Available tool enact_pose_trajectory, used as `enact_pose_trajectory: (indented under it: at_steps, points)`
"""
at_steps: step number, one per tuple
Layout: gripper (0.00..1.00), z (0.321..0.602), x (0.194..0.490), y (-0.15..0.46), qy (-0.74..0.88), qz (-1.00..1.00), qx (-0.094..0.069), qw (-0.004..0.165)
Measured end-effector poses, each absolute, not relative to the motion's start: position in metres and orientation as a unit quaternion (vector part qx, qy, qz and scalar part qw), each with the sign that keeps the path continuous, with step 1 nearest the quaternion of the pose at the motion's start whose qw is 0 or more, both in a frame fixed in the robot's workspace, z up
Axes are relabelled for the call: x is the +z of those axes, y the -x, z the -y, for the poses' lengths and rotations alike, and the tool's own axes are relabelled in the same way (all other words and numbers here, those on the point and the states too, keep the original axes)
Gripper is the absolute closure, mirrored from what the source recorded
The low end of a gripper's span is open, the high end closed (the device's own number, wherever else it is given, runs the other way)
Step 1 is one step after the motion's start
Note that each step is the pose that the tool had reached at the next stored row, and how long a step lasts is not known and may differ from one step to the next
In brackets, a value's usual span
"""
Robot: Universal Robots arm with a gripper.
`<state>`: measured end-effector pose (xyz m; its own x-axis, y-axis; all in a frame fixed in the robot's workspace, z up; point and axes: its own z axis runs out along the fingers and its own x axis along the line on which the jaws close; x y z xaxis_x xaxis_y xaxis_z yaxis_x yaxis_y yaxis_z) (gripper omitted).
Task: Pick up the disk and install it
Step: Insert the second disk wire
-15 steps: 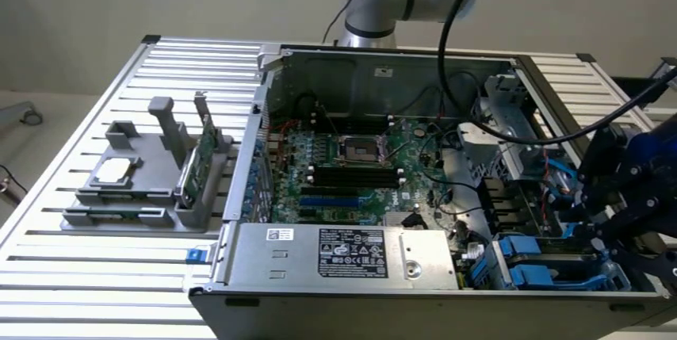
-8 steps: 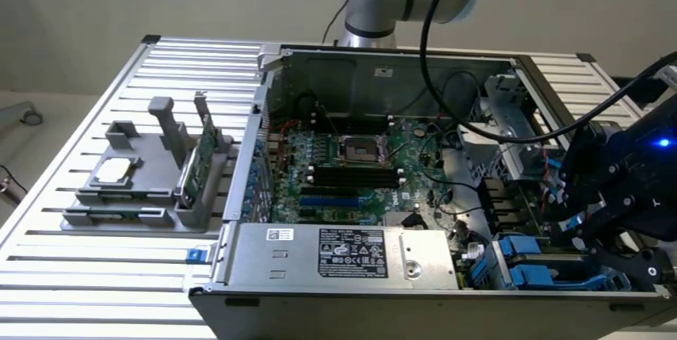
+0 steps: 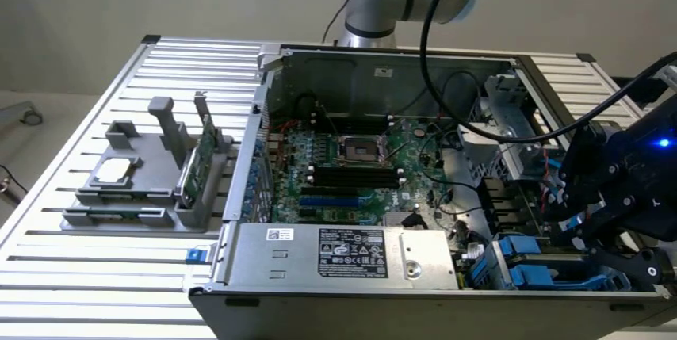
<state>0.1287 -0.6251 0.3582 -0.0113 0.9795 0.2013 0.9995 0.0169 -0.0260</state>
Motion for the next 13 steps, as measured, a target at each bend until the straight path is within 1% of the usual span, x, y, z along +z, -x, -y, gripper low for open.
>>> enact_pose_trajectory:
  at_steps: [9,13]
  points:
    - [0.69,0.6251,0.3582,-0.1281,0.698,0.708,-0.062,0.081]
    - [0.69,0.6222,0.3582,-0.1193,0.697,0.709,-0.071,0.072]
